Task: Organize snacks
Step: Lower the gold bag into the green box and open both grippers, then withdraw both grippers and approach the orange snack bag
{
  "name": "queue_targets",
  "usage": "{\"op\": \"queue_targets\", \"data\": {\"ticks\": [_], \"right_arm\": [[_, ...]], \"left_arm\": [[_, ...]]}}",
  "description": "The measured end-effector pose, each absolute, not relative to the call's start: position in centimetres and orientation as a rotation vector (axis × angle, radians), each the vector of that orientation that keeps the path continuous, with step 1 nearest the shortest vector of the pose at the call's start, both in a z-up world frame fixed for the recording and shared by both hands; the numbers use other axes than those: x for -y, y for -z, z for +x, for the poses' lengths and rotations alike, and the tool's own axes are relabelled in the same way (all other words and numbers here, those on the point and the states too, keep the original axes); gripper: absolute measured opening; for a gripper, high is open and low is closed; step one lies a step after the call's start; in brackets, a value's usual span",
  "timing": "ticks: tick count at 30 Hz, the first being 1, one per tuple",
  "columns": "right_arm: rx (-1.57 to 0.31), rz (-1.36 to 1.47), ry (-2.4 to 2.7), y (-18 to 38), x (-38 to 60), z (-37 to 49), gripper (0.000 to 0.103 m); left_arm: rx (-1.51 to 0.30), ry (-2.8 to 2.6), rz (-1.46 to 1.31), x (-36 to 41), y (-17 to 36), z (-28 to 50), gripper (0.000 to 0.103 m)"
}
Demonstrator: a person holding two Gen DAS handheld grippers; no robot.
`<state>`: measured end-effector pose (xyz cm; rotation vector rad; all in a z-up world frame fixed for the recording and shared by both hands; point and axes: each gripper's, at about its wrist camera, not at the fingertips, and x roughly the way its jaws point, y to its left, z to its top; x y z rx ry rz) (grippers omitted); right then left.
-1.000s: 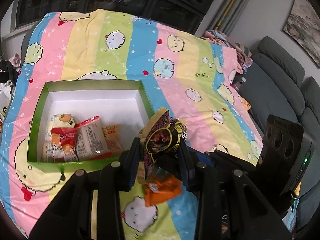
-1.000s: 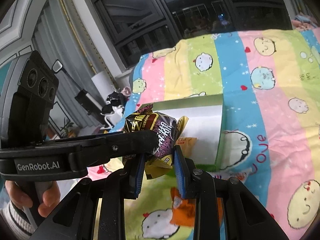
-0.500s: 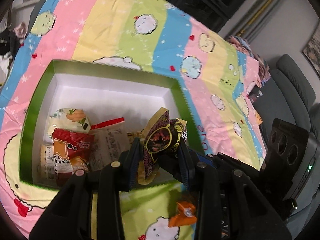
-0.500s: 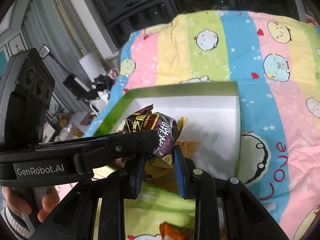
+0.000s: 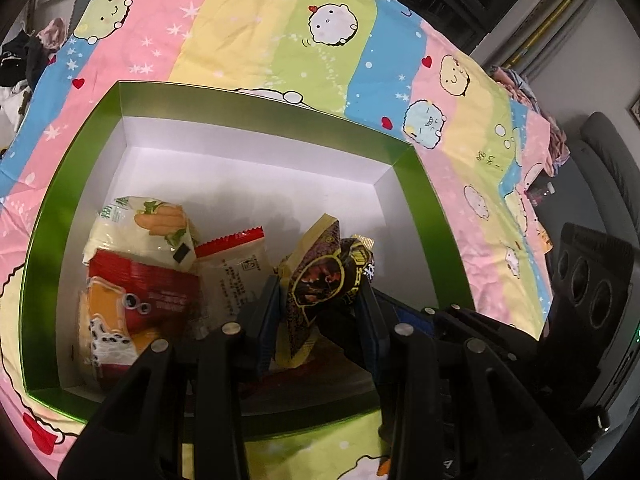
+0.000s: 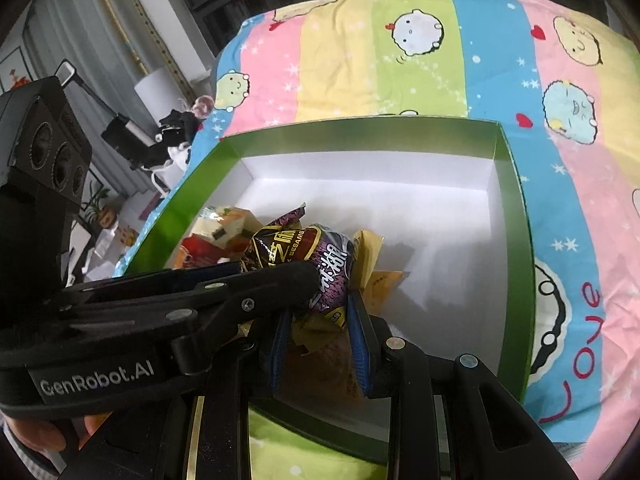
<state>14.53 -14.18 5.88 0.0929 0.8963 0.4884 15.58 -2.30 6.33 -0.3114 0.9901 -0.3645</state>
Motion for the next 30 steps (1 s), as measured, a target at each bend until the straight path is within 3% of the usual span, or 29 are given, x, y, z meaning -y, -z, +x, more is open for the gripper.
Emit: {"op": "queue_targets", "data": {"ticks": [9,16,19,30], "right_arm": [[-0.914,0.1,-0.477,-5.9,14.1,14.8,0.03],[-0.921,0.086,-0.463,-5.9,14.0,14.6,0.03],[-0.913,0.086,-0.458,-6.0,14.2,14.3,0.031],[-0.794,0.068,-0.409,-9.0,16.2,10.3,0.058]], "left_arm": [[-0.987,0.341,-0.311,2.2,-6.3,15.5,0.041],[-0.975,0.27,-0.25,2.1,-6.2,14.9,0.069],[-0.96,0.249,-0.229,1.9,-6.5,14.5,0.074],[-0.834,0.175,-0.158,1.3,-10.0,10.8,0.098]]}}
